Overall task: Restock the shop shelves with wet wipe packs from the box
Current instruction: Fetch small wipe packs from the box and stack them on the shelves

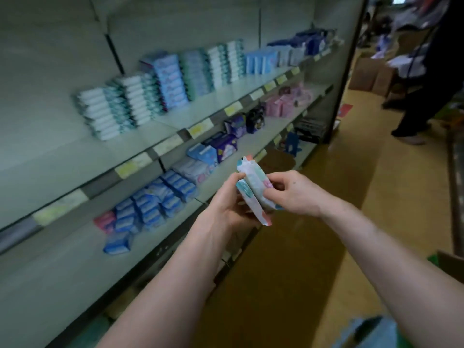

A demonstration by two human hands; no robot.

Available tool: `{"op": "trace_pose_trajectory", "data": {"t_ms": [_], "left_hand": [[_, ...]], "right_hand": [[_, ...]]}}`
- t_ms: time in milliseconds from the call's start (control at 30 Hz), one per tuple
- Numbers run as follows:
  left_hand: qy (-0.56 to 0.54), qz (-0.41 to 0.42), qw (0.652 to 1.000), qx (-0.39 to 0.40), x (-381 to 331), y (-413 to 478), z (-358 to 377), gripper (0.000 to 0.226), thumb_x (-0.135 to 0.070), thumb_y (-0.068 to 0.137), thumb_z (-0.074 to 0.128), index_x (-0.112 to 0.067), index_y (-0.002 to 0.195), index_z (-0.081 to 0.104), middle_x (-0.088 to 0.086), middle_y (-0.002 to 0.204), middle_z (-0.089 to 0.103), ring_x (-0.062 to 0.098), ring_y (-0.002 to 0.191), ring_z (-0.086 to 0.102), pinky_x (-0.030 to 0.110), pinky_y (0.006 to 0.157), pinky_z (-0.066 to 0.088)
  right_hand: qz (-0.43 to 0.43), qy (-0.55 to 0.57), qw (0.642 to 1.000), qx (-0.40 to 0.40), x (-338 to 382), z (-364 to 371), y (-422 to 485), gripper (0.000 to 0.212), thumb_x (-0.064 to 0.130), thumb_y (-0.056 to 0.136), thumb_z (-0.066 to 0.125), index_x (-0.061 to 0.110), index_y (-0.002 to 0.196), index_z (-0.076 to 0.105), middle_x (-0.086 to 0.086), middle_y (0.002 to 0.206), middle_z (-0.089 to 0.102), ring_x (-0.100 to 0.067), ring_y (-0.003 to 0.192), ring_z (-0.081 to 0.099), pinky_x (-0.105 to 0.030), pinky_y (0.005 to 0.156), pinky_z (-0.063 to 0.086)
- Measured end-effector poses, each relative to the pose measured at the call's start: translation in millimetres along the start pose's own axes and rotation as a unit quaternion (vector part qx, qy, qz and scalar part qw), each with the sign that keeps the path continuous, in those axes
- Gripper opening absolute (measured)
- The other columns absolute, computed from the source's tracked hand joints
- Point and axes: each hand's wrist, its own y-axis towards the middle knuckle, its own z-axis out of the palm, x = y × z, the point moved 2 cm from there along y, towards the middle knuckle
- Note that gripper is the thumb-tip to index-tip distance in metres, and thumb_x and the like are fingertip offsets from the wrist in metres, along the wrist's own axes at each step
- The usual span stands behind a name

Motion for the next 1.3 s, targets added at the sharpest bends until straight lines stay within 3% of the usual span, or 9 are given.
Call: {"op": "trace_pose_trajectory", "data": {"t_ms": [100, 267, 433, 567, 767, 933, 1033, 1133, 1300], "left_hand": [[-0.016, 0.038, 0.999, -0.025, -31, -9, -27, 0.052, -0.042, 0.086, 0.060, -0.005, 0.122, 0.061, 0.020, 0.115, 0.063, 0.035, 0.095, 0.061, 0.049, 0.080, 0.050], [0.030, 0.095, 0.993, -0.063, -73, -23, -65, 0.063, -0.036, 0.081, 0.069, -0.009, 0.134, 0.050, 0.022, 0.128, 0.055, 0.037, 0.102, 0.059, 0.053, 0.086, 0.047], [0.087, 0.151, 0.983, -0.055, -109, -33, -95, 0.036, -0.027, 0.089, 0.064, -0.010, 0.121, 0.059, 0.010, 0.086, 0.064, 0.022, 0.073, 0.061, 0.030, 0.054, 0.054], [0.093, 0.168, 0.980, -0.056, -138, -38, -120, 0.033, -0.030, 0.087, 0.062, -0.012, 0.116, 0.063, 0.010, 0.091, 0.064, 0.025, 0.084, 0.060, 0.038, 0.080, 0.049], [0.046, 0.189, 0.981, -0.018, -172, -41, -144, 0.035, -0.048, 0.085, 0.062, -0.015, 0.095, 0.067, 0.009, 0.079, 0.064, 0.021, 0.069, 0.060, 0.033, 0.067, 0.047], [-0.043, 0.206, 0.978, 0.006, -196, -49, -158, 0.030, -0.028, 0.091, 0.049, -0.009, 0.076, 0.068, 0.010, 0.073, 0.063, 0.023, 0.065, 0.061, 0.035, 0.072, 0.047], [-0.092, 0.224, 0.970, -0.003, -207, -49, -170, 0.027, -0.024, 0.092, 0.043, -0.005, 0.091, 0.062, 0.015, 0.085, 0.061, 0.027, 0.078, 0.057, 0.039, 0.082, 0.044], [-0.129, 0.242, 0.962, -0.004, -217, -46, -174, 0.033, -0.020, 0.089, 0.042, -0.004, 0.112, 0.059, 0.019, 0.098, 0.063, 0.031, 0.087, 0.059, 0.043, 0.082, 0.050], [-0.160, 0.275, 0.948, -0.018, -239, -42, -172, 0.057, -0.014, 0.078, 0.051, -0.004, 0.134, 0.054, 0.020, 0.133, 0.057, 0.032, 0.100, 0.058, 0.045, 0.094, 0.045]], "right_hand": [[-0.028, -0.011, 1.000, 0.002, 34, 12, 25, 0.023, 0.036, 0.092, 0.052, 0.018, 0.091, 0.067, -0.002, 0.077, 0.068, -0.022, 0.072, 0.063, -0.041, 0.064, 0.052], [-0.045, -0.023, 0.999, 0.002, 84, 33, 61, 0.022, 0.033, 0.095, 0.052, 0.019, 0.084, 0.066, -0.003, 0.079, 0.066, -0.018, 0.070, 0.061, -0.038, 0.062, 0.047], [-0.066, -0.013, 0.998, -0.005, 127, 48, 93, 0.033, 0.029, 0.097, 0.048, 0.013, 0.072, 0.061, -0.002, 0.065, 0.057, -0.016, 0.057, 0.050, -0.031, 0.054, 0.037], [-0.074, -0.028, 0.997, -0.001, 159, 60, 117, 0.034, 0.038, 0.093, 0.048, 0.014, 0.077, 0.066, -0.005, 0.073, 0.068, -0.025, 0.072, 0.065, -0.044, 0.070, 0.055], [-0.128, -0.010, 0.991, 0.049, 205, 75, 145, 0.034, 0.041, 0.093, 0.048, 0.016, 0.100, 0.070, -0.007, 0.089, 0.070, -0.026, 0.086, 0.065, -0.049, 0.080, 0.054], [-0.131, 0.034, 0.985, 0.103, 218, 84, 174, 0.028, 0.031, 0.096, 0.046, 0.012, 0.092, 0.066, -0.008, 0.095, 0.067, -0.025, 0.089, 0.061, -0.036, 0.075, 0.048], [-0.146, 0.048, 0.979, 0.138, 220, 87, 195, 0.021, 0.022, 0.097, 0.049, 0.015, 0.106, 0.067, -0.004, 0.103, 0.068, -0.020, 0.095, 0.062, -0.030, 0.079, 0.049], [-0.143, 0.066, 0.975, 0.156, 223, 88, 219, 0.032, 0.029, 0.093, 0.060, 0.022, 0.124, 0.060, 0.000, 0.111, 0.060, -0.015, 0.097, 0.061, -0.026, 0.081, 0.052], [-0.123, 0.133, 0.961, 0.210, 224, 87, 255, 0.030, 0.035, 0.085, 0.069, 0.022, 0.110, 0.058, -0.002, 0.099, 0.068, -0.013, 0.079, 0.065, -0.023, 0.057, 0.054]]}}
